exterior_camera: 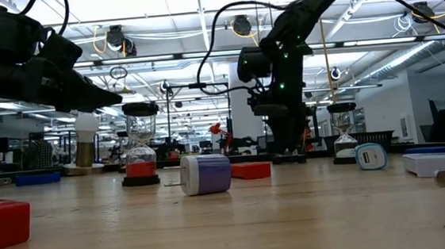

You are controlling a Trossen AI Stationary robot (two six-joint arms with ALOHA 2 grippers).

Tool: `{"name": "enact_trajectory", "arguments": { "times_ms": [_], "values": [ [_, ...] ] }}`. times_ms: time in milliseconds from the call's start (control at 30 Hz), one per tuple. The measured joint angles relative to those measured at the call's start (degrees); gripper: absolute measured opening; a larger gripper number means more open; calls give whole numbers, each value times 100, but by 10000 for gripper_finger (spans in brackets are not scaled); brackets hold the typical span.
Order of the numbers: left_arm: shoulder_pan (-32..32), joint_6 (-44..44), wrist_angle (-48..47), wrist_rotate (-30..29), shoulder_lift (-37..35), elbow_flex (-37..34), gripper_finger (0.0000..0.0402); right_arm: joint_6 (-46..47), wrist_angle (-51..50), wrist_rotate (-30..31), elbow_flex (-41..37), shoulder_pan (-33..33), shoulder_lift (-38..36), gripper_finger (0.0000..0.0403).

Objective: Pick & Place Office items
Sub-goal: Put the black digital clock into the blue bin

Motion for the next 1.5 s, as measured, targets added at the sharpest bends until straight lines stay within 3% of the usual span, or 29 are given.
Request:
{"name": "enact_trajectory", "arguments": {
  "times_ms": [200,367,767,1133,1300,1500],
  "values": [
    [0,1,-10,1,0,0,26,-383,-271,-3,-1,0,-141,287],
    [0,-6,-32,4,0,0,26,-513,431,-20,-325,-3,-139,292],
    [0,13,-74,2,-2,0,26,-496,1420,-60,-1100,-162,-166,256],
    [0,4,-74,2,0,0,26,-278,1449,-320,-1089,-158,-157,152],
    [-3,-189,-72,101,-1,0,26,24,1126,-316,-924,-134,-371,153],
    [-2,-280,-71,96,-2,0,26,762,459,-107,-792,37,-1217,164]
  ]
}}
